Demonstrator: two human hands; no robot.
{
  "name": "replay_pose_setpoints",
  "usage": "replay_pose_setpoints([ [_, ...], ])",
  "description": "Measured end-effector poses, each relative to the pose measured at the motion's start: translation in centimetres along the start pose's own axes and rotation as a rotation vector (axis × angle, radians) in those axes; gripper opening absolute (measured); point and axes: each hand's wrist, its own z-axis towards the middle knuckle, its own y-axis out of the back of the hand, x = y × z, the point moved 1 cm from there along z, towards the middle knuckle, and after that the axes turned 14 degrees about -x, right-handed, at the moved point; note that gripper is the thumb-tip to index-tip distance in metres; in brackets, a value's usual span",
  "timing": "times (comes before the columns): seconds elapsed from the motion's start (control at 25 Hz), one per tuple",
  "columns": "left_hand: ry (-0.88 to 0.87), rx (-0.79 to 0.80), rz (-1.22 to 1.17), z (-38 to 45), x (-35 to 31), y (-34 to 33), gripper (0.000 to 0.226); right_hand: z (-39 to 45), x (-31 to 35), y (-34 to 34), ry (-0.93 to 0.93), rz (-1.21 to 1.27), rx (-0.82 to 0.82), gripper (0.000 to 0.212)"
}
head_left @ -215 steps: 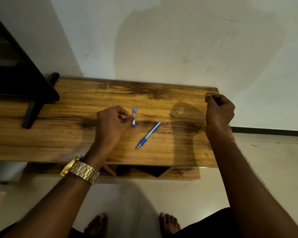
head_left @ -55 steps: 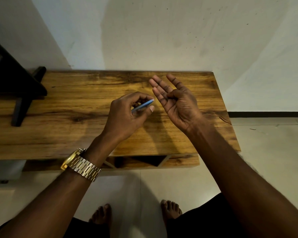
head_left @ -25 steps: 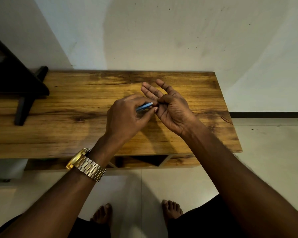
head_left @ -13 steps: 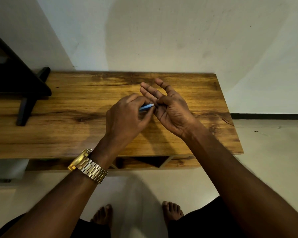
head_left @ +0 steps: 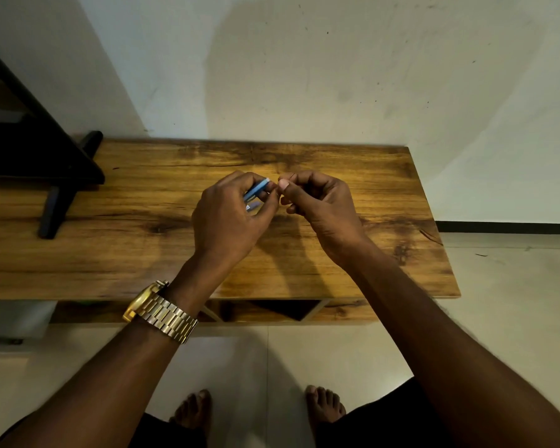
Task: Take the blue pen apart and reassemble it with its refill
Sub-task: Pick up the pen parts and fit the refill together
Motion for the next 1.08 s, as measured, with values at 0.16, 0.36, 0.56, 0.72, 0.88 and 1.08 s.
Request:
replay_pose_setpoints([
  [0.16,0.003,0.03,-0.021,0.1,0.2,0.1,0.031,0.3,0.2,0.4,-0.002,-0.013,-0.018,0.016],
  [0.36,0.145,0.15,-0.222,0.3,1.0,-0.2,0.046,1.4,1.3,2.9,-0.107,0.28,-0.217,0.006],
  [0.56,0.048,0.125,-0.222,0.1,0.5,-0.1,0.026,1.5,1.4,3.5,-0.064,0.306,-0.26,0.026],
  [0.72,0.122,0.062,-0.299,0.0,0.2,-0.2,0.016,0.9,1.3,2.7,0.028,0.232,-0.225,0.031],
  [0.88,0.149,0.047,-0.332,0.0,0.3,-0.2,0.015,0.4,1.1,1.9,0.01,0.242,-0.179,0.024],
  [1.08,0.138,0.046,-0.344,0.0,0.3,-0.1,0.015,0.3,1.0,1.7,-0.015,0.25,-0.126,0.019],
])
